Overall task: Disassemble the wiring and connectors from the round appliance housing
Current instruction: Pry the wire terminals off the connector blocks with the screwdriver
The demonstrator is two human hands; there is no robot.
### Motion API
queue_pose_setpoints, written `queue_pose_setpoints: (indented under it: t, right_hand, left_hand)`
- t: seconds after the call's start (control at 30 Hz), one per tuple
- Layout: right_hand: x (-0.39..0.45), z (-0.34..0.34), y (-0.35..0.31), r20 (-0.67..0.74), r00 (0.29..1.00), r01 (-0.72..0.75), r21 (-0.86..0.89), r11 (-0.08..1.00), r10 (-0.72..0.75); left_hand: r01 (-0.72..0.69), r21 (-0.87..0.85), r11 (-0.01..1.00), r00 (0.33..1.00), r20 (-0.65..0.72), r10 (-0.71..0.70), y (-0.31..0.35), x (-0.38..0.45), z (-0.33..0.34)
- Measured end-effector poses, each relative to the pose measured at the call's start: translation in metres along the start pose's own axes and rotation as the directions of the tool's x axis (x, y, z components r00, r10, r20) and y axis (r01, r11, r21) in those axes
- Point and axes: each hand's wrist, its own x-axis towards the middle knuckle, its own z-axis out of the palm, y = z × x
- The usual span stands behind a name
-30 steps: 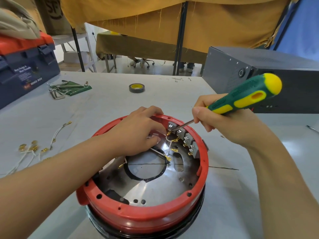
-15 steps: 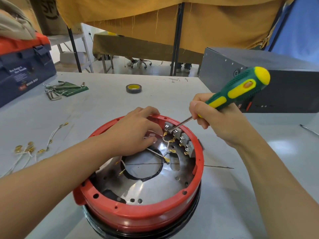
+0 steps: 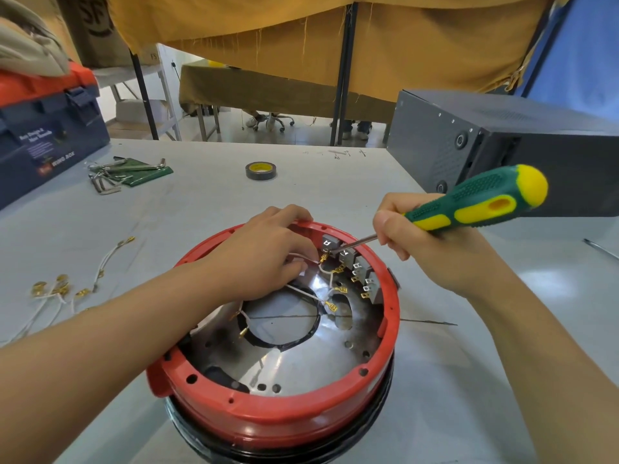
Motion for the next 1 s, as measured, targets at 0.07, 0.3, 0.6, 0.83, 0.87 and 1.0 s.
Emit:
queue_pose_setpoints:
  t: [0.07, 0.3, 0.6, 0.83, 0.87, 1.0]
  right_hand:
    - [0.003, 0.003, 0.001, -0.061, 0.998, -0.031, 0.054, 0.998, 0.035]
    - [0.005, 0.014, 0.008, -0.175, 0.984, -0.013, 0.175, 0.984, 0.044]
    - [0.006, 0.021, 0.013, -0.244, 0.967, -0.003, 0.251, 0.968, 0.066]
    - [0.007, 0.029, 0.008, -0.327, 0.938, -0.019, 0.290, 0.957, 0.118]
    - [0.007, 0.029, 0.007, -0.338, 0.933, -0.022, 0.295, 0.955, 0.126]
    - [0.007, 0.032, 0.004, -0.372, 0.918, -0.023, 0.302, 0.953, 0.140]
  left_hand:
    - [0.004, -0.001, 1.000, 1.000, -0.002, -0.004, 0.000, 0.000, 0.001]
    - [0.008, 0.011, 1.000, 1.000, -0.011, -0.008, -0.001, 0.002, 0.002]
    - [0.015, 0.032, 0.999, 1.000, -0.009, -0.015, -0.001, 0.002, 0.003]
    - [0.016, 0.044, 0.999, 1.000, -0.012, -0.015, -0.001, 0.003, 0.003]
    - [0.016, 0.045, 0.999, 1.000, -0.012, -0.016, -0.001, 0.003, 0.003]
    - [0.022, 0.051, 0.998, 1.000, -0.012, -0.021, -0.001, 0.003, 0.003]
